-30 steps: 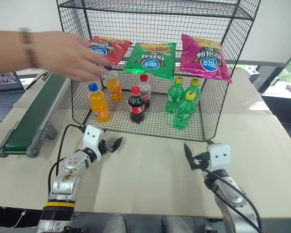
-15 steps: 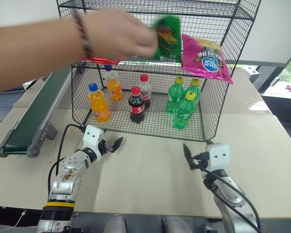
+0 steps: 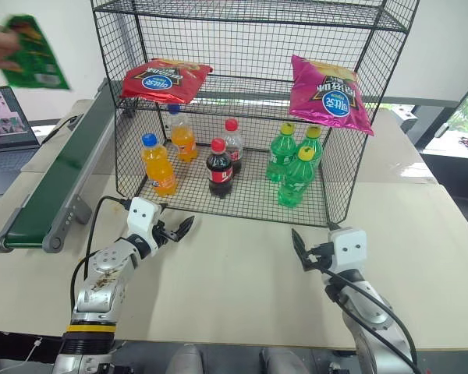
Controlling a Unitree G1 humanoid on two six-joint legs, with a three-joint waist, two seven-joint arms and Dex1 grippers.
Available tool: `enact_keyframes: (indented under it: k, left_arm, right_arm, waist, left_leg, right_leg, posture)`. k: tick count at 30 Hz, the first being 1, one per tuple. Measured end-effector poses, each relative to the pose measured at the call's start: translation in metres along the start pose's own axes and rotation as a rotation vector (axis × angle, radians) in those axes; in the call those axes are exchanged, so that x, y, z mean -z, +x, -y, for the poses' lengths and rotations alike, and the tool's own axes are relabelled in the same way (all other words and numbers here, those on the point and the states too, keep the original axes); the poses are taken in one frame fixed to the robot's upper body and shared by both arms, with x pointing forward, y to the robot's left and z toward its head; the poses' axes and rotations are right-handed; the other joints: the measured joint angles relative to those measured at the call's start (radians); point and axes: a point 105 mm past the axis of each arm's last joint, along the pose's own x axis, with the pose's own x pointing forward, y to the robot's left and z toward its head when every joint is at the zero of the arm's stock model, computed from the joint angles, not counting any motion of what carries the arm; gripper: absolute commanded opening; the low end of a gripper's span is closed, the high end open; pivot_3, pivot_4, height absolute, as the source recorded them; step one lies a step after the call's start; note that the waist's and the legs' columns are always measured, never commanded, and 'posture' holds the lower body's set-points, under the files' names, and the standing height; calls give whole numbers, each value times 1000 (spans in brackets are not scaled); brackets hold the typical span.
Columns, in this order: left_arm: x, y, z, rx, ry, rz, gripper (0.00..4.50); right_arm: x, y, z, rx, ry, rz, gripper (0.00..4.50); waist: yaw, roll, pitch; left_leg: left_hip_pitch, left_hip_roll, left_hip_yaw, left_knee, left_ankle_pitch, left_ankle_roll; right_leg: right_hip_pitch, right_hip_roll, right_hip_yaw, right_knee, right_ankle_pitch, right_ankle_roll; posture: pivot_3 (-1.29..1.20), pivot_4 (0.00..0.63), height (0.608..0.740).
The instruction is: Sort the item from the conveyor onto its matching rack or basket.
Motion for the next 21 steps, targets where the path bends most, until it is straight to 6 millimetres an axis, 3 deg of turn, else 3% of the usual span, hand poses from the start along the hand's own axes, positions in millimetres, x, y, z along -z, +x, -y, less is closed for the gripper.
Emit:
enact_keyframes:
  k: [15, 21]
  left_arm:
    - [2, -10, -1, -14, -21, 0, 4474]
    - [0, -28, -7, -42, -72, 0, 4474]
  right_arm:
    - [2, 0, -4, -24, -1, -6, 4500]
    - [-12, 9, -7, -122, -33, 32, 4500]
  waist:
    - [-1, 0, 0]
    - [-9, 0, 0]
  left_leg:
    - [0, 0, 0, 0, 0, 0]
    - [0, 0, 0, 0, 0, 0]
  right_leg:
    - [0, 0, 0, 0, 0, 0]
    - [0, 0, 0, 0, 0, 0]
  posture:
    - [0, 150, 740]
    - [0, 150, 740]
